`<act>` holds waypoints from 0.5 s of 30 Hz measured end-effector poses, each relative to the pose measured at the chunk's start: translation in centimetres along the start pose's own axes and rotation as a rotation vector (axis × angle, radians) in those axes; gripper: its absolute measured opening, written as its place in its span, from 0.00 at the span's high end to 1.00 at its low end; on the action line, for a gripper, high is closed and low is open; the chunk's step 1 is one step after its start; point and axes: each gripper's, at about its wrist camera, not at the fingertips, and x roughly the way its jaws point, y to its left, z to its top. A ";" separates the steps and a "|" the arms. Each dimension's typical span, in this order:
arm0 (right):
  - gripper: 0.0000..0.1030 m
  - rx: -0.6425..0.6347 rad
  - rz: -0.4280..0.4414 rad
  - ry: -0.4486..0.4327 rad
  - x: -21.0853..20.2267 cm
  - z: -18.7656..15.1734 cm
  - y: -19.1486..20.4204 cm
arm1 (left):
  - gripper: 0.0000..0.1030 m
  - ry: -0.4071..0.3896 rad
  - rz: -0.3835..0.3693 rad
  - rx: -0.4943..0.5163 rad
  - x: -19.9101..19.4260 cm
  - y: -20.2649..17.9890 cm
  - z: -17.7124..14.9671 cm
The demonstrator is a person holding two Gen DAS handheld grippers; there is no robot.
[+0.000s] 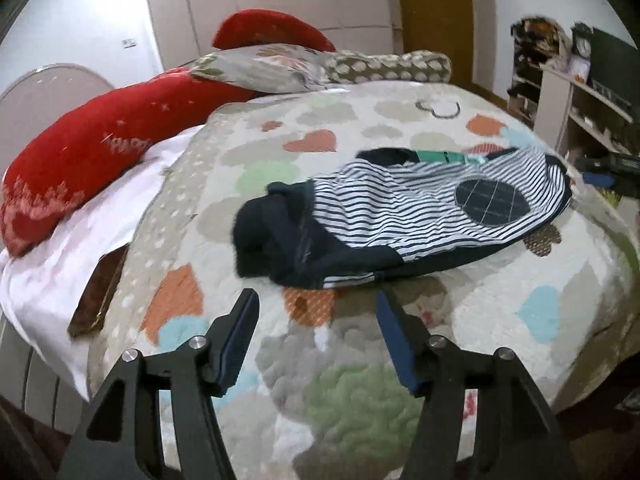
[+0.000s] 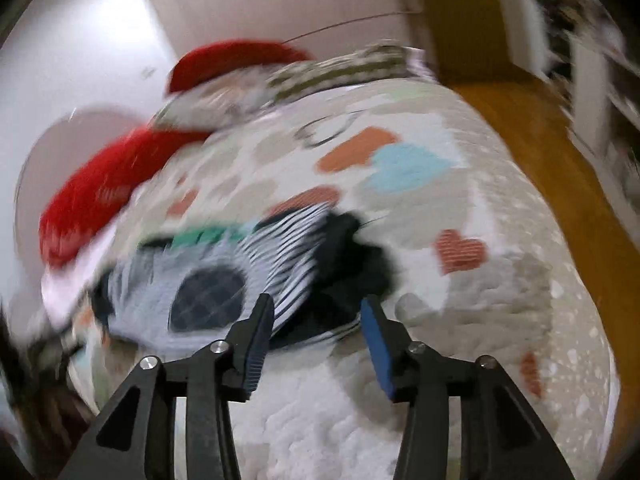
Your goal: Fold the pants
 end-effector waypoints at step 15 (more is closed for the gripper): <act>0.82 0.251 -0.001 0.024 4.8 1.9 -1.6 | 0.42 0.001 0.020 -0.207 -2.5 2.9 1.5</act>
